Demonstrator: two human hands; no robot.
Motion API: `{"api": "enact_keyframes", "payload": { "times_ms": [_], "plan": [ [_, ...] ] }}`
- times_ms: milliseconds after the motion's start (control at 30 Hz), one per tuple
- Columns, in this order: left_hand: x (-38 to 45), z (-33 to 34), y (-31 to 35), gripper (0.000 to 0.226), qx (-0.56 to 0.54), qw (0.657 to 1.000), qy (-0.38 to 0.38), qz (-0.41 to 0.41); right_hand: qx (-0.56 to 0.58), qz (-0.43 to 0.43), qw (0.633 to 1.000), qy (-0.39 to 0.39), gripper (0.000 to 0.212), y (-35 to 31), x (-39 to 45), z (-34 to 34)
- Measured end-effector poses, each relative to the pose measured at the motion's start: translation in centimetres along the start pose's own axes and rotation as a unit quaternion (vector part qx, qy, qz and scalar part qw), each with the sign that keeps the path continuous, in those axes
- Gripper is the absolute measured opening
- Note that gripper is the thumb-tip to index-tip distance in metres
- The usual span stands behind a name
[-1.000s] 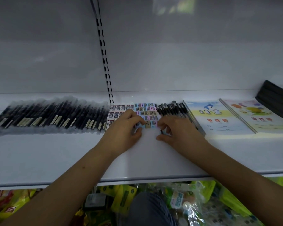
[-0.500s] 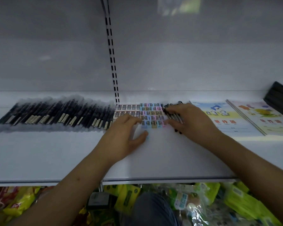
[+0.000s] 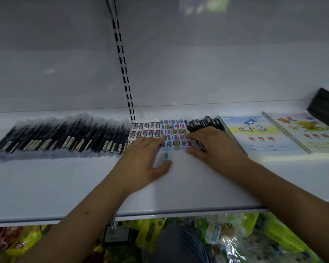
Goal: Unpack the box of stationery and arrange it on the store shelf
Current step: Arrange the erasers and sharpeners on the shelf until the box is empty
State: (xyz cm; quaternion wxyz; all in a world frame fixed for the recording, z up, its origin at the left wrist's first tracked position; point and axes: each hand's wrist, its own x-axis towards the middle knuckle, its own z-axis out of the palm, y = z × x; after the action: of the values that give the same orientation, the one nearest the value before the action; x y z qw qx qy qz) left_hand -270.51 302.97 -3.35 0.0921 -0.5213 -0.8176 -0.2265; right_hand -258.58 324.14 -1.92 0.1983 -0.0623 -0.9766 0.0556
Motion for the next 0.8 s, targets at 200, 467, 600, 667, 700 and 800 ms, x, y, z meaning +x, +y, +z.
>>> {"api": "enact_keyframes", "payload": {
  "times_ms": [200,467,600,667,700,800],
  "plan": [
    [0.5,0.2,-0.1,0.061,-0.032,0.999,0.01,-0.006,0.009,0.002,1.0,0.008,0.039,0.1,0.5,0.5],
    [0.5,0.3,-0.1,0.054,-0.023,0.999,0.026,-0.005,0.011,0.007,1.0,0.015,0.041,0.4,0.8,1.0],
    [0.4,0.4,-0.4,0.055,-0.002,0.999,0.044,-0.022,0.015,0.012,1.0,0.015,0.046,0.5,0.6,1.0],
    [0.5,0.5,-0.5,0.049,-0.003,0.998,0.049,-0.025,0.018,0.011,1.0,0.016,0.044,0.5,0.7,1.1],
    [0.5,0.5,-0.5,0.046,-0.004,0.998,0.05,-0.024,0.018,0.01,1.0,0.014,0.043,0.5,0.8,1.1],
    [0.6,0.5,-0.5,0.042,0.0,0.998,0.051,-0.022,0.017,0.01,1.0,0.009,0.042,0.3,0.9,1.1]
  ]
}}
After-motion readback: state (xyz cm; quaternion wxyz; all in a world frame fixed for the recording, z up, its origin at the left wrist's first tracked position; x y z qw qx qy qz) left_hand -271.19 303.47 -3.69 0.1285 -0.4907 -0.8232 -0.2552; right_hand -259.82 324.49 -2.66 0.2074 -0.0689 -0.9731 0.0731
